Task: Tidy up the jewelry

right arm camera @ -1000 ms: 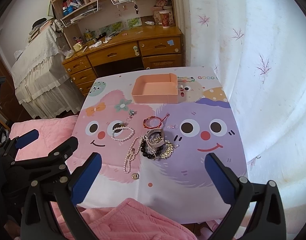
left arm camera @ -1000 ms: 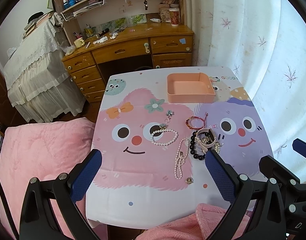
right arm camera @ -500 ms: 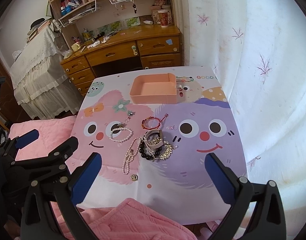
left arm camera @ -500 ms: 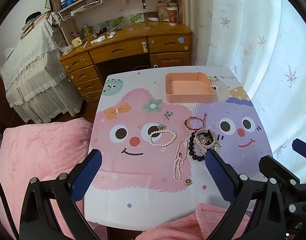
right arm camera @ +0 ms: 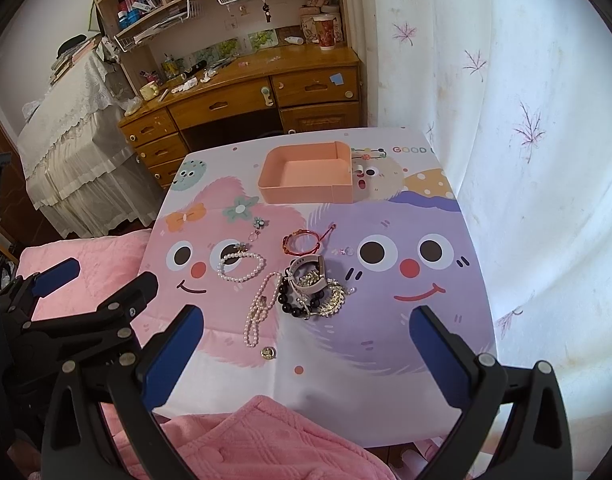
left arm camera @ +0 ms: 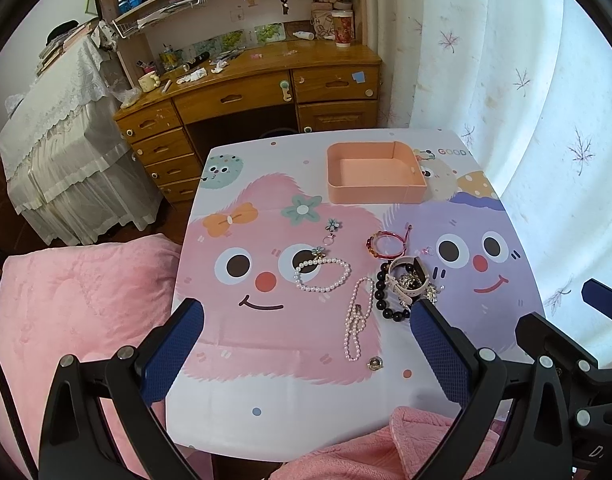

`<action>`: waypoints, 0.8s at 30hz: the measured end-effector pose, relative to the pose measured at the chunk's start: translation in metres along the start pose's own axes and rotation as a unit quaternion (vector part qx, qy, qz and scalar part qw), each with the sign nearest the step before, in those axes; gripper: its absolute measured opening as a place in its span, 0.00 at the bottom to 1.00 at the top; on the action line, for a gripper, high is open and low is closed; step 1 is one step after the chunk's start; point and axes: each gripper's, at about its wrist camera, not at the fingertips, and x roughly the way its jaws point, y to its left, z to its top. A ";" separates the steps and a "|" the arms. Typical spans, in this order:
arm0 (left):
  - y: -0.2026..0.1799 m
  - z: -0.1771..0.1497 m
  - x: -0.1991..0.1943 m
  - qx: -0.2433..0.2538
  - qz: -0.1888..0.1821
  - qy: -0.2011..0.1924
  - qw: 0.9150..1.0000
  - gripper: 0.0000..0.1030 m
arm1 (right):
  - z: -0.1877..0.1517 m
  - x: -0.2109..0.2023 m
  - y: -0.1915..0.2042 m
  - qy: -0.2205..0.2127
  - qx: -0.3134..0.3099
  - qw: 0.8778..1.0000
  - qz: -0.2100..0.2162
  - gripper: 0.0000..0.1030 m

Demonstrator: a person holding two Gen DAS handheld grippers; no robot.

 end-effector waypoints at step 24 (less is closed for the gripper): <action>0.014 -0.029 0.030 0.031 -0.101 0.023 0.994 0.99 | -0.022 0.008 0.017 -0.056 -0.081 0.995 -0.012 1.00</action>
